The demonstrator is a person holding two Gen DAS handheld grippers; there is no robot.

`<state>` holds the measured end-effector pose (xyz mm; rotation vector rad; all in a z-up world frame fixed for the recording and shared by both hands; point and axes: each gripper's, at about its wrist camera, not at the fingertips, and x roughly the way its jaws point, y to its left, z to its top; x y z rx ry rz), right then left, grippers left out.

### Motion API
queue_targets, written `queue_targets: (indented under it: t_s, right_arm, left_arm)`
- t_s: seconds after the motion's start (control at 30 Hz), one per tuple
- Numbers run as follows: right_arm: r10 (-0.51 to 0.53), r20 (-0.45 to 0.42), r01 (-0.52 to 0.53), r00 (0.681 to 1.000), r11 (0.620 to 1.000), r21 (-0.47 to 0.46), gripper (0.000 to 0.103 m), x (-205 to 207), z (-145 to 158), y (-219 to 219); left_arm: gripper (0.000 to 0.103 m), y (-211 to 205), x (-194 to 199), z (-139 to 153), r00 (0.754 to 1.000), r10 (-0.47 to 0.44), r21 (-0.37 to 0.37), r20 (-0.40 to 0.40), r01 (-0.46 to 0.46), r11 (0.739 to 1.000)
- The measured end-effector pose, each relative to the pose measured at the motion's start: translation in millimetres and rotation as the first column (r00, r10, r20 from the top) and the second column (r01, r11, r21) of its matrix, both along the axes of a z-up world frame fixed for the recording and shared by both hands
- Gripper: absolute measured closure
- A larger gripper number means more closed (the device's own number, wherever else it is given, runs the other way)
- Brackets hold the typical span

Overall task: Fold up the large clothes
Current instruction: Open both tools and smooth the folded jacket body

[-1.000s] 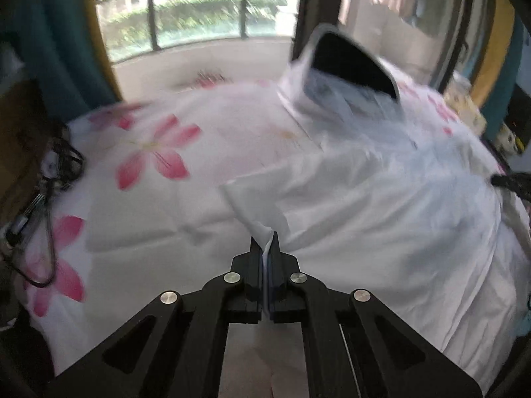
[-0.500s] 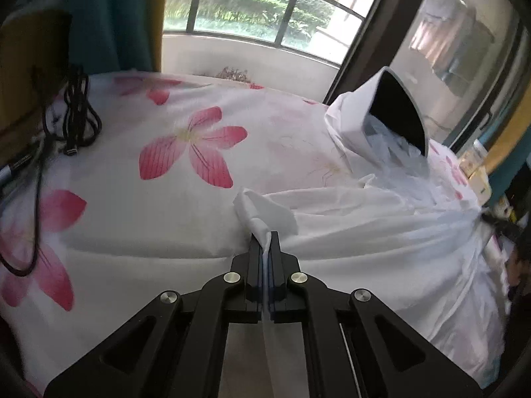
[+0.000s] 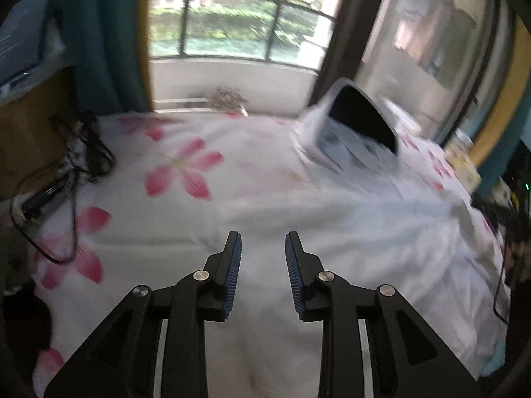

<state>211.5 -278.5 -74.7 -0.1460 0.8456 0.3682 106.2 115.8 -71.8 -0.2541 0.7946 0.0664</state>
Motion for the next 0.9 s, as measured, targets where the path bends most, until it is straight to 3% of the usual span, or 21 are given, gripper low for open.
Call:
queue_targets:
  t_s: [0.27, 0.3, 0.47, 0.6, 0.77, 0.9]
  right_arm:
    - [0.052, -0.097, -0.057, 0.994, 0.997, -0.053, 0.078, -14.6, -36.7, 17.4]
    - [0.051, -0.080, -0.056, 0.995, 0.997, -0.059, 0.078, -17.9, -37.2, 17.7]
    - [0.043, -0.078, -0.050, 0.996, 0.995, -0.092, 0.076, -26.5, -35.9, 15.1]
    - [0.033, -0.078, -0.041, 0.996, 0.994, -0.105, 0.075, -35.3, -35.6, 7.8]
    - [0.015, -0.080, -0.023, 0.997, 0.995, -0.100, 0.074, -47.7, -34.6, -4.0]
    - [0.003, -0.075, -0.010, 0.997, 0.995, -0.095, 0.074, -55.7, -30.5, -8.4]
  left_arm:
    - [0.074, -19.5, -6.7, -43.2, 0.989, -0.027, 0.001, -0.149, 0.027, 1.000]
    - [0.074, -20.1, -11.0, -42.7, 0.992, -0.021, 0.021, -0.121, 0.024, 0.999]
    - [0.074, -12.0, -15.4, -43.0, 0.987, 0.041, 0.096, -0.153, -0.026, 0.995]
    - [0.074, -6.3, -25.7, -43.8, 0.986, 0.064, 0.106, -0.154, -0.048, 0.993]
    - [0.074, -3.5, -44.4, -34.9, 0.989, 0.078, 0.081, -0.123, -0.068, 0.994]
    - [0.074, -20.0, -58.8, -19.8, 0.998, 0.026, 0.043, -0.065, -0.023, 0.999]
